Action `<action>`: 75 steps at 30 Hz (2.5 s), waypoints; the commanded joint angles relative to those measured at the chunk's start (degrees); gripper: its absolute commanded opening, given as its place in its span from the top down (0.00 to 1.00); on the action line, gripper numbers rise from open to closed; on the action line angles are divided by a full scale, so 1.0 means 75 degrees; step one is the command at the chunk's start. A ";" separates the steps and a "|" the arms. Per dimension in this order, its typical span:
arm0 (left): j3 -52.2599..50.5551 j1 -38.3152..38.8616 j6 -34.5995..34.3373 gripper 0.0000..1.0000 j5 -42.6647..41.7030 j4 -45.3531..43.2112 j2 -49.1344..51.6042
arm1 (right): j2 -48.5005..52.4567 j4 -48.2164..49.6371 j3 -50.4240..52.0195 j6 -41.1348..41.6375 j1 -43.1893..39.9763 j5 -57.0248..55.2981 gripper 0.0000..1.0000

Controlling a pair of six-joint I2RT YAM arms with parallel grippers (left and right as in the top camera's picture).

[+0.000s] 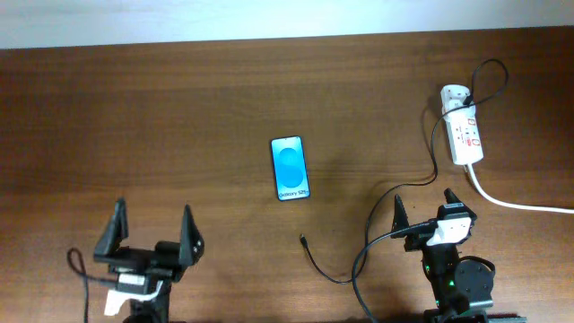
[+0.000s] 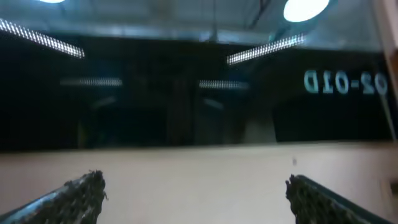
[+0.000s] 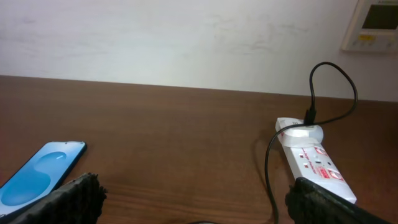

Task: Plug charger to phone and switch on socket
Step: 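Move the left gripper over the blue Galaxy phone, then lower the left gripper and close it on the phone's top edge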

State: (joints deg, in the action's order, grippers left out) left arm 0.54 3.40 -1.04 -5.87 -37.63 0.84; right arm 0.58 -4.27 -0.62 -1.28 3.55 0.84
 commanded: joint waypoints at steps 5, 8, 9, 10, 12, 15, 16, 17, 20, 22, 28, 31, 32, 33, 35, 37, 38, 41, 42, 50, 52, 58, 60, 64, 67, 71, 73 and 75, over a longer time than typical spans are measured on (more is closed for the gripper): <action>0.1853 -0.0026 0.0082 0.01 0.0455 0.0230 0.0475 | -0.0050 -0.0041 0.0041 0.0026 0.0076 -0.0093 0.01; 0.4806 -0.0026 0.0087 0.01 -0.0140 0.4855 0.1967 | -0.0050 -0.0041 0.0041 0.0026 0.0076 -0.0093 0.02; 0.6193 -0.0026 0.0090 0.01 -0.0289 0.6516 0.3010 | -0.0050 -0.0041 0.0041 0.0026 0.0076 -0.0093 0.02; 0.7548 -0.0026 0.0087 0.01 -0.1093 0.7933 0.4115 | -0.0050 -0.0041 0.0041 0.0026 0.0076 -0.0093 0.01; 0.8038 -0.0026 0.0093 0.01 -0.2611 0.7976 0.5071 | -0.0050 -0.0041 0.0041 0.0026 0.0076 -0.0093 0.02; 0.8635 0.0166 -0.0545 0.01 -0.3133 0.8142 0.6977 | -0.0050 -0.0041 0.0041 0.0026 0.0076 -0.0093 0.02; 0.9343 0.0385 -0.0478 0.01 -0.3077 0.8999 0.7752 | -0.0050 -0.0041 0.0041 0.0023 0.0076 -0.0093 0.02; 1.0404 0.0635 -0.0219 0.01 -0.2661 1.0308 0.8606 | -0.0050 -0.0041 0.0041 0.0026 0.0076 -0.0093 0.02; 1.3146 0.1501 0.0090 0.01 -0.0356 1.3642 1.0821 | -0.0050 -0.0041 0.0041 0.0023 0.0076 -0.0093 0.02; 1.3764 0.2066 0.0085 0.01 -0.0685 1.4175 1.1849 | -0.0050 -0.0041 0.0041 0.0026 0.0076 -0.0093 0.02; 1.3776 0.2477 -0.1151 0.01 -0.1241 1.4595 1.2569 | -0.0050 -0.0041 0.0041 0.0026 0.0076 -0.0093 0.02; 1.4088 0.2477 -0.1609 0.01 -0.0388 1.5300 1.2797 | -0.0050 -0.0041 0.0041 0.0026 0.0076 -0.0093 0.02; 1.4530 0.2489 -0.1690 0.01 -0.0052 1.5600 1.3091 | -0.0050 -0.0041 0.0041 0.0026 0.0076 -0.0093 0.02; 1.4944 0.2503 -0.1690 0.01 0.0085 1.5822 1.3385 | -0.0050 -0.0041 0.0041 0.0026 0.0076 -0.0093 0.02; 1.6058 0.2751 -0.1725 0.01 0.0790 1.6550 1.4423 | -0.0050 -0.0041 0.0041 0.0026 0.0076 -0.0093 0.02; 1.6270 0.2961 -0.2224 0.01 0.1629 1.6576 1.5078 | -0.0050 -0.0041 0.0041 0.0026 0.0076 -0.0093 0.02; 1.6270 0.2984 -0.2530 0.01 0.2055 1.6419 1.5414 | -0.0050 -0.0041 0.0041 0.0026 0.0076 -0.0093 0.02; 1.6270 0.2984 -0.2550 0.01 0.0828 1.5635 1.5848 | -0.0050 -0.0041 0.0041 0.0023 0.0076 -0.0093 0.01; 1.6270 0.2987 -0.2550 0.01 0.0329 1.5489 1.5924 | -0.0050 -0.0041 0.0041 0.0026 0.0076 -0.0093 0.02; 1.6256 0.3448 -0.4584 0.01 0.0376 1.5075 1.7471 | -0.0050 -0.0041 0.0041 0.0026 0.0076 -0.0093 0.02; 1.6256 0.3727 -0.4578 0.01 0.0015 1.4796 1.7710 | -0.0050 -0.0041 0.0041 0.0026 0.0076 -0.0093 0.02; 1.6232 0.3998 -0.5295 0.01 0.1212 1.4734 1.7829 | -0.0050 -0.0041 0.0041 0.0026 0.0076 -0.0093 0.02; 1.6232 0.3993 -0.5292 0.01 0.1221 1.4737 1.7894 | -0.0050 -0.0041 0.0041 0.0026 0.0076 -0.0093 0.02; 1.6160 0.3990 -0.5292 0.01 0.1215 1.4563 1.8147 | -0.0050 -0.0041 0.0041 0.0026 0.0076 -0.0093 0.02; 1.6160 0.3955 -0.5289 0.01 0.1212 1.4583 1.8494 | -0.0050 -0.0041 0.0041 0.0026 0.0076 -0.0093 0.02; 1.6160 0.3803 -0.5024 0.01 0.1215 1.4708 1.8520 | -0.0050 -0.0041 0.0041 0.0023 0.0076 -0.0093 0.02; 1.6160 0.3707 -0.4998 0.01 0.1183 1.4705 1.8523 | -0.0050 -0.0041 0.0041 0.0026 0.0076 -0.0093 0.02; 1.6160 0.3710 -0.4998 0.01 0.1157 1.4702 1.8532 | -0.0050 -0.0041 0.0041 0.0026 0.0076 -0.0093 0.02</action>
State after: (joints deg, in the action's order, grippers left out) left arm 121.71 31.68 -39.46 2.37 72.55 139.26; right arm 0.58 -4.27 -0.62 -1.30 3.60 0.82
